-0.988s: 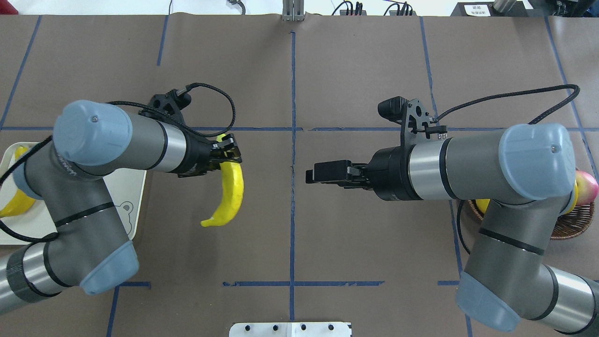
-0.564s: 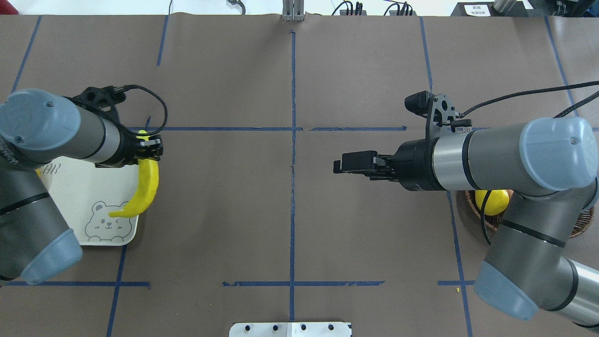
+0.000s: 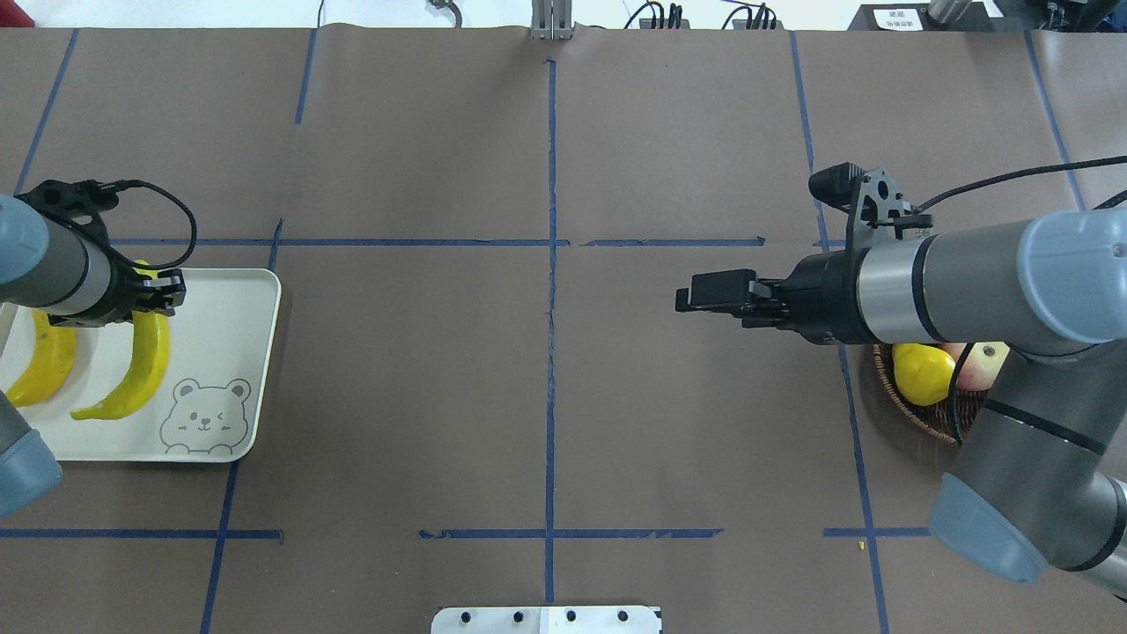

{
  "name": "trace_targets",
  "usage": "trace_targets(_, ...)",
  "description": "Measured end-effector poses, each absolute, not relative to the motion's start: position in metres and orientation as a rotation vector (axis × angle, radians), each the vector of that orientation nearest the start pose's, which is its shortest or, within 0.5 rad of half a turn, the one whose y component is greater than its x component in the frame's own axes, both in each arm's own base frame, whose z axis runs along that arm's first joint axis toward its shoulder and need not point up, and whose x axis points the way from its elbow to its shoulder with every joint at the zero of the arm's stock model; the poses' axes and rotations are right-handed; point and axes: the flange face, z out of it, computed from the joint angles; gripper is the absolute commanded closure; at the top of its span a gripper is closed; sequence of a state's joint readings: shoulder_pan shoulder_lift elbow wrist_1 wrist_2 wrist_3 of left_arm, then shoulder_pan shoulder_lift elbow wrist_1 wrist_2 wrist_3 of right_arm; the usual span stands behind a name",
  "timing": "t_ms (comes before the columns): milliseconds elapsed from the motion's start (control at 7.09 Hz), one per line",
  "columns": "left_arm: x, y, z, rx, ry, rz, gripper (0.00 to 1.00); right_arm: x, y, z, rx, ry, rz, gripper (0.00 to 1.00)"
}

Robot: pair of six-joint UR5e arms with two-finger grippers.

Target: Transfer all bananas from basket to plate

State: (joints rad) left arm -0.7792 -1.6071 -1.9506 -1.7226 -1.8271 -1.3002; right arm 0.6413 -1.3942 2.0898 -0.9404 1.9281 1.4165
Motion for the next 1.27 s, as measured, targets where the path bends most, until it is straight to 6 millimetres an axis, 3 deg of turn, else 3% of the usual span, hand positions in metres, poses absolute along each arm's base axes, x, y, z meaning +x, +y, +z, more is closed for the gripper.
trace_targets(564,0.282,-0.443,0.508,0.056,0.52,-0.425,1.0,-0.263,-0.41,0.329,0.285,-1.109,0.124,0.0)
trace_targets(705,0.276,-0.449,0.521,0.068,0.491,-0.398,0.91,-0.243,-0.417,0.342,0.292,-1.072,0.105,0.0)
trace_targets(847,0.269,-0.455,0.533,0.073,0.469,-0.38,0.03,-0.226,-0.422,0.352,0.291,-1.051,0.099,0.0)
trace_targets(1129,0.266,-0.462,0.547,0.085,0.471,-0.374,0.0,-0.196,-0.426,0.372,0.305,-1.014,0.083,0.0)
trace_targets(1270,0.267,-0.463,0.542,0.104,0.505,-0.37,0.0,-0.185,-0.425,0.384,0.315,-0.99,0.065,0.0)
